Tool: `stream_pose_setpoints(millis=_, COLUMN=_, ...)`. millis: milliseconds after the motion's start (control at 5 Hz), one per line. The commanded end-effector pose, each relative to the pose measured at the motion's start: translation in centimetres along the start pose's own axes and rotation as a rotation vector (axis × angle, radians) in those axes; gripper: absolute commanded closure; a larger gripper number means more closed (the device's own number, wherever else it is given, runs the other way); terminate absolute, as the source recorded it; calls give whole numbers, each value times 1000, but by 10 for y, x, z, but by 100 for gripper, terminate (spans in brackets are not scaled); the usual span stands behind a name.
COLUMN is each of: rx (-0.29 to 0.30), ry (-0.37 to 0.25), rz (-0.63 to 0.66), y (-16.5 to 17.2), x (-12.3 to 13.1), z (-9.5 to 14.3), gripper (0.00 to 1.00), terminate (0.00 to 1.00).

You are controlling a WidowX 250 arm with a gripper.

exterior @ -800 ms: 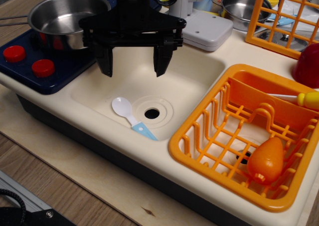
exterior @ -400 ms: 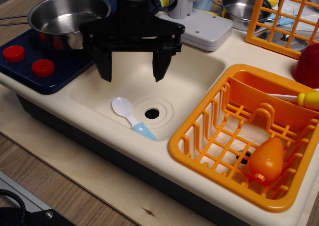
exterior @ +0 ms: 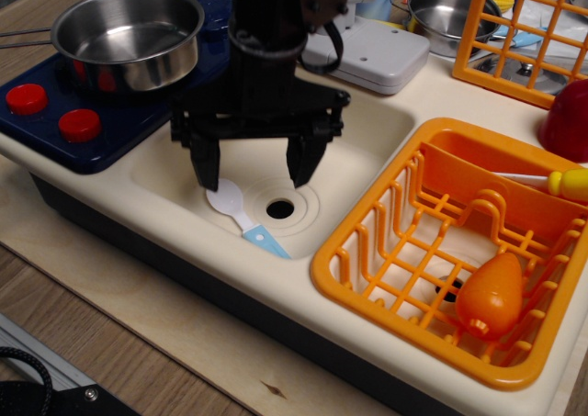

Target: Put spoon into pan

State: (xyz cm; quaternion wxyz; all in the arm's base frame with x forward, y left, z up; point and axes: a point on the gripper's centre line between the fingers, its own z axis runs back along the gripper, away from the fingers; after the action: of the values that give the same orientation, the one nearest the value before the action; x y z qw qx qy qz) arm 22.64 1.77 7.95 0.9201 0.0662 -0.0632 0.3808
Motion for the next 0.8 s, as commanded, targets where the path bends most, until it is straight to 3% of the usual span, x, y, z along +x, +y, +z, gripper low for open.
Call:
stream_pose_setpoints(millis=0, rx=-48, ry=-36, rz=48, y=2, x=-2, z=-9, gripper=0, terminate=0)
stream_pose_setpoints(millis=400, rx=-129, ry=-48, rz=121, y=16, x=-18, z=-30, gripper=0, terminate=0)
stream_pose_setpoints(millis=600, rx=-173, ry=-49, rz=146, y=17, x=-19, z=-41, gripper=100, terminate=0)
